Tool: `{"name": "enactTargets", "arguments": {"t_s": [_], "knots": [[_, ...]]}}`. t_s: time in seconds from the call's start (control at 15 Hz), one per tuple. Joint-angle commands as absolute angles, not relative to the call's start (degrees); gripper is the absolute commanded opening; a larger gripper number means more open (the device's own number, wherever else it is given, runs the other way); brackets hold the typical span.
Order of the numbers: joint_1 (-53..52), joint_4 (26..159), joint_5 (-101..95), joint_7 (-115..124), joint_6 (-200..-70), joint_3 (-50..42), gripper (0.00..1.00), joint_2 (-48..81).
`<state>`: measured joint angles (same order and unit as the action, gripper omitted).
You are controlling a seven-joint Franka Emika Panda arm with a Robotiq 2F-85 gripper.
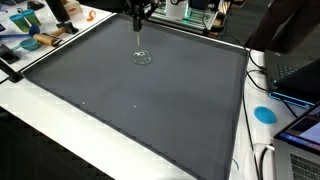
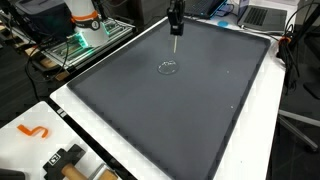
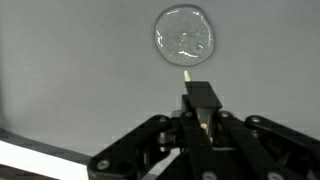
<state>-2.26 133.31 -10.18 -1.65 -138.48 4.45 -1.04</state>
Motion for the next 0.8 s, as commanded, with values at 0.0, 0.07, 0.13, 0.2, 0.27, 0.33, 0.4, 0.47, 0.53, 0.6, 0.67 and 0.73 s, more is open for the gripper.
{"name": "enactTargets", "arguments": {"t_s": [0.0,0.07,0.13,0.2,0.27,0.33,0.4,0.47,0.53,0.6,0.67,0.73], "knots": [[-3.59,130.98,-16.26,3.43,-133.68,5.26,0.03,-1.09],[-3.97,130.23,-17.6,4.7,-132.57,5.65,0.03,-0.76],[-4.37,129.6,-19.3,6.34,-131.58,6.04,0.03,-0.5],[-4.81,128.89,-21.07,8.13,-130.5,6.47,0.03,-0.18],[-5.23,128.31,-22.87,10.0,-129.44,6.88,0.03,0.14],[-4.62,129.72,-19.4,6.24,-131.98,6.07,0.13,-0.82],[-5.02,129.22,-20.55,7.64,-131.22,6.41,0.13,-0.61],[-5.27,128.92,-21.02,8.28,-130.85,6.59,0.13,-0.41],[-5.38,128.8,-21.18,8.56,-130.78,6.63,0.13,-0.28],[-5.38,128.8,-21.24,8.6,-130.76,6.62,0.13,-0.23],[-5.38,128.8,-21.26,8.61,-130.74,6.6,0.13,-0.23],[-5.38,128.8,-21.28,8.61,-130.74,6.6,0.03,-0.23]]}}
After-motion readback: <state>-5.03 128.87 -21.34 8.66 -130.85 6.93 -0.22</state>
